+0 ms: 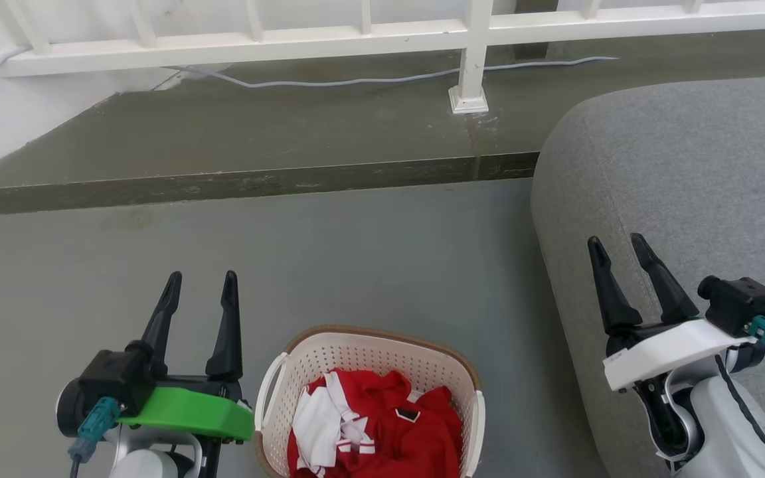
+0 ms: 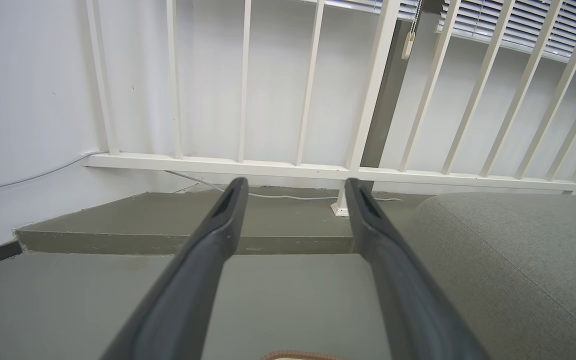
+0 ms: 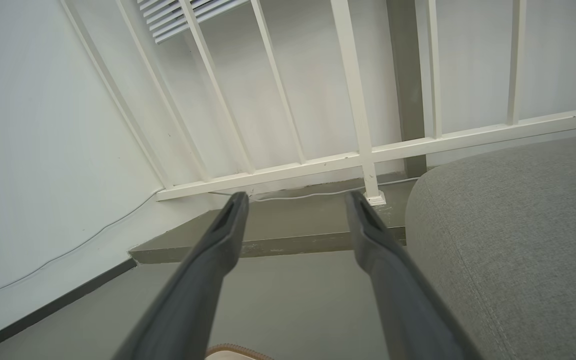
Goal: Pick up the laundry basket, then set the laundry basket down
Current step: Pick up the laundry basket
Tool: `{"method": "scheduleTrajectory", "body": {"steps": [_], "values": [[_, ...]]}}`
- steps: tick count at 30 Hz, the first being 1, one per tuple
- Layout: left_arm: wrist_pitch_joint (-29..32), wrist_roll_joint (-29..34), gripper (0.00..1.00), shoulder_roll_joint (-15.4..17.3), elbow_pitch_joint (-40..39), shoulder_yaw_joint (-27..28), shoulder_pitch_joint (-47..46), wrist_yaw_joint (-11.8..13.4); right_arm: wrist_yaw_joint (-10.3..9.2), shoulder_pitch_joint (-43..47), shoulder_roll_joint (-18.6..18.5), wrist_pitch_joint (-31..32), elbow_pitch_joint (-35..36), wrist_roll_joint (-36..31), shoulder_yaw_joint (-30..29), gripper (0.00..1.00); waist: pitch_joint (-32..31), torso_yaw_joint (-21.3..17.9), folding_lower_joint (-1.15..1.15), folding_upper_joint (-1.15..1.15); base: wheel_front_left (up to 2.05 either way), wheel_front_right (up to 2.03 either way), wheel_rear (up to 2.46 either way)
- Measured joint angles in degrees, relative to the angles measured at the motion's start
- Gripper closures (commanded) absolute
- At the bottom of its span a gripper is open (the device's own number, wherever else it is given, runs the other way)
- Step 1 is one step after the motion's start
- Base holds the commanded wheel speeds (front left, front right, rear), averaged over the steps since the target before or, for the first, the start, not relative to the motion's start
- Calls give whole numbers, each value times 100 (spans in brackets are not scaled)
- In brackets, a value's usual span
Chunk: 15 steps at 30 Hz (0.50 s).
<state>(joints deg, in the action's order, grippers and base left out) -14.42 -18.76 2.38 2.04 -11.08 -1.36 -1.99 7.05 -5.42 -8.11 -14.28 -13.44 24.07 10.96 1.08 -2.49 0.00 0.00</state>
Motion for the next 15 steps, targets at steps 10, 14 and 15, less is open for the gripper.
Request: {"method": "scheduleTrajectory", "body": {"steps": [10, 14, 15], "values": [[0, -4, 0, 0, 0, -15, -12, 9, 0, 0, 32, -7, -36, -100, -71, 0, 8, 9, 0, 0, 0, 0, 0], [0, -11, 0, 0, 2, -20, -13, 33, 0, 0, 42, -7, -46, -124, -69, 0, 11, 7, 0, 0, 0, 0, 0], [0, -11, 0, 0, 2, -20, -13, 35, 0, 0, 42, -7, -48, -156, -68, 0, 13, 6, 0, 0, 0, 0, 0]]}}
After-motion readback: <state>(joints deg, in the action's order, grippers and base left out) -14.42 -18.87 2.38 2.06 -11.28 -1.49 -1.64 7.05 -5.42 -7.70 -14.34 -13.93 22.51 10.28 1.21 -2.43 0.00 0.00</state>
